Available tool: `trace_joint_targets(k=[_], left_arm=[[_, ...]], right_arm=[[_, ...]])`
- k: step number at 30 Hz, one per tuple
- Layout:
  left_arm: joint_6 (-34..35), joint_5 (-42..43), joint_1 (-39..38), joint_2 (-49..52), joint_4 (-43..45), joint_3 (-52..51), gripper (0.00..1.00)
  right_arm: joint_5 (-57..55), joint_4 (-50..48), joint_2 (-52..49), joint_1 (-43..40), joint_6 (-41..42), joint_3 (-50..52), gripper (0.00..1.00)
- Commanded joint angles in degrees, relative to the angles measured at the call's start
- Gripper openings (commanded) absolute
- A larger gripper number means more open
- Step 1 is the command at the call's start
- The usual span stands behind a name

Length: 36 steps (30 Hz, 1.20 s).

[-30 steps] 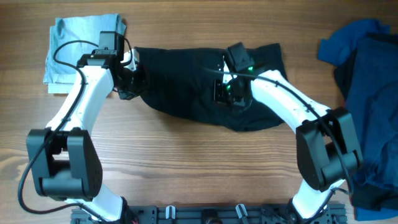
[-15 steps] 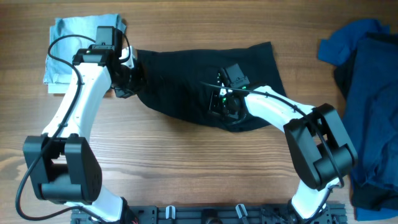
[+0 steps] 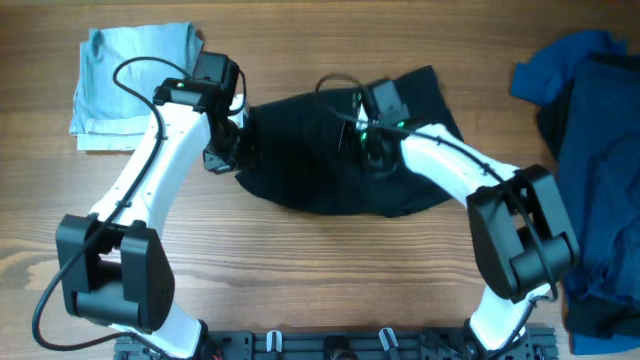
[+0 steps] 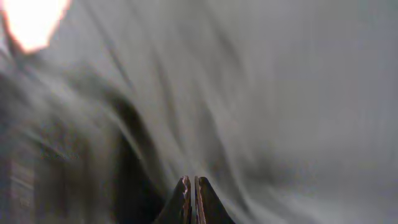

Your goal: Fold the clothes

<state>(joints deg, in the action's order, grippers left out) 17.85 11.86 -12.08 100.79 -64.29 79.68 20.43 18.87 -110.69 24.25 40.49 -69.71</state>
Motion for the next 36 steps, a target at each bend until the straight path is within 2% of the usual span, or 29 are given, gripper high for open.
trace_joint_targets(k=[1, 10, 18, 25, 30, 36], left_arm=[[-0.68, -5.16, -1.75, -3.74, -0.72, 1.29, 0.04], [-0.74, -4.94, -2.64, -11.19, -0.02, 4.55, 0.04], [-1.20, -4.92, -7.06, -12.17, 0.39, 4.72, 0.04], [-2.71, -5.55, -10.54, -12.17, 0.15, 4.72, 0.04], [-2.71, -5.60, -10.80, -12.17, -2.03, 4.70, 0.04], [-2.71, -6.03, -10.86, -12.17, -4.13, 4.70, 0.04]], right_arm=[[-3.43, -2.21, -0.96, -1.44, -1.01, -2.23, 0.04], [-3.58, -4.35, -4.79, 0.33, -1.51, -2.23, 0.04], [3.61, -8.22, -8.37, 4.83, -2.80, -2.23, 0.04], [0.37, -8.87, -8.37, 6.01, -3.10, -2.25, 0.04], [0.96, -10.73, -8.35, 4.17, -7.74, -5.88, 0.04], [-3.61, -15.45, -8.57, 3.30, -6.51, -6.88, 0.04]])
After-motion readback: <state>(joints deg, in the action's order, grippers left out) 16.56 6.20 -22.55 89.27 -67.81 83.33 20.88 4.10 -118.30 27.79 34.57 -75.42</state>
